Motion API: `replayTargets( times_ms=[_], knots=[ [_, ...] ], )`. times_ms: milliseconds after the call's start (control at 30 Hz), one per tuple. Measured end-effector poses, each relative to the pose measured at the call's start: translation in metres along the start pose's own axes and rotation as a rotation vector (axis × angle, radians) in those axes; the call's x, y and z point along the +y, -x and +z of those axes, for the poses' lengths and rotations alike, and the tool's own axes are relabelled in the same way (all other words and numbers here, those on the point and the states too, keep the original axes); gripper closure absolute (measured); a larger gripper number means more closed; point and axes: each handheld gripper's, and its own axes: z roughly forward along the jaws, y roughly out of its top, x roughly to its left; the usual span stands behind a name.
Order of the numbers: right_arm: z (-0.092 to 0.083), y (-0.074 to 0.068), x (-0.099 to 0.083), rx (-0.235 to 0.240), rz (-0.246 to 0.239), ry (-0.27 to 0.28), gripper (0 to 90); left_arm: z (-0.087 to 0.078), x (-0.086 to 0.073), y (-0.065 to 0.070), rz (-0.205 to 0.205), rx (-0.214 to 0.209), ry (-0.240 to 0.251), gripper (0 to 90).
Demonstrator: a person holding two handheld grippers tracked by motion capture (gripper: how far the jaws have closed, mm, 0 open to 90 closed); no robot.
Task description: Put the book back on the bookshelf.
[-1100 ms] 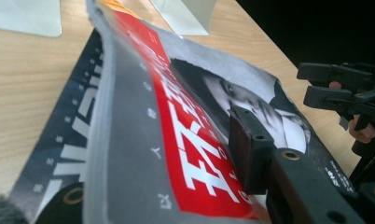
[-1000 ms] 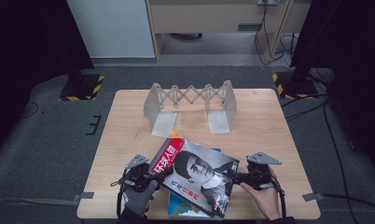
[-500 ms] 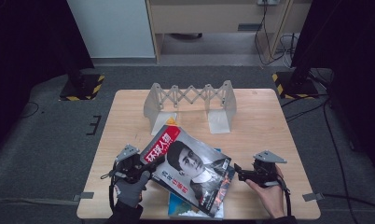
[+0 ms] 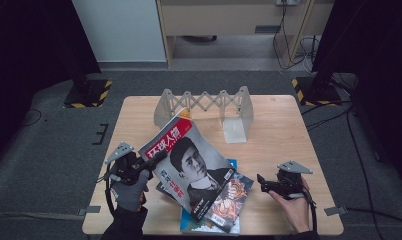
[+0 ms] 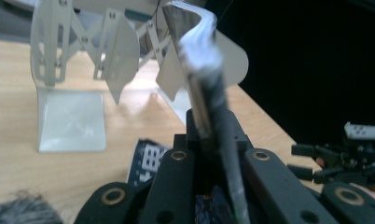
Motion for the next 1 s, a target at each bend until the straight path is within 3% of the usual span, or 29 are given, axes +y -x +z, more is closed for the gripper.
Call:
replayTargets(
  times_ms=[300,633,700,833,1000],
  knots=[
    [0.002,0.008,-0.002,-0.018,0.000,-0.018,8.5,-0.006,0.021,0.005,0.027,-0.001,0.044,86.4],
    [0.003,0.011,-0.003,-0.024,0.006,-0.026,8.7,-0.018,0.055,0.010,0.072,0.027,0.088,86.5],
    [0.003,0.011,-0.003,-0.024,0.004,-0.025,8.8,-0.021,0.064,0.010,0.078,0.042,0.106,86.4],
    [0.003,0.012,-0.003,-0.025,0.002,-0.026,8.8,-0.026,0.081,0.014,0.131,0.108,0.140,86.4],
    [0.004,0.013,-0.004,-0.028,0.000,-0.031,8.9,-0.031,0.100,0.010,0.145,0.165,0.187,86.5]
  ],
)
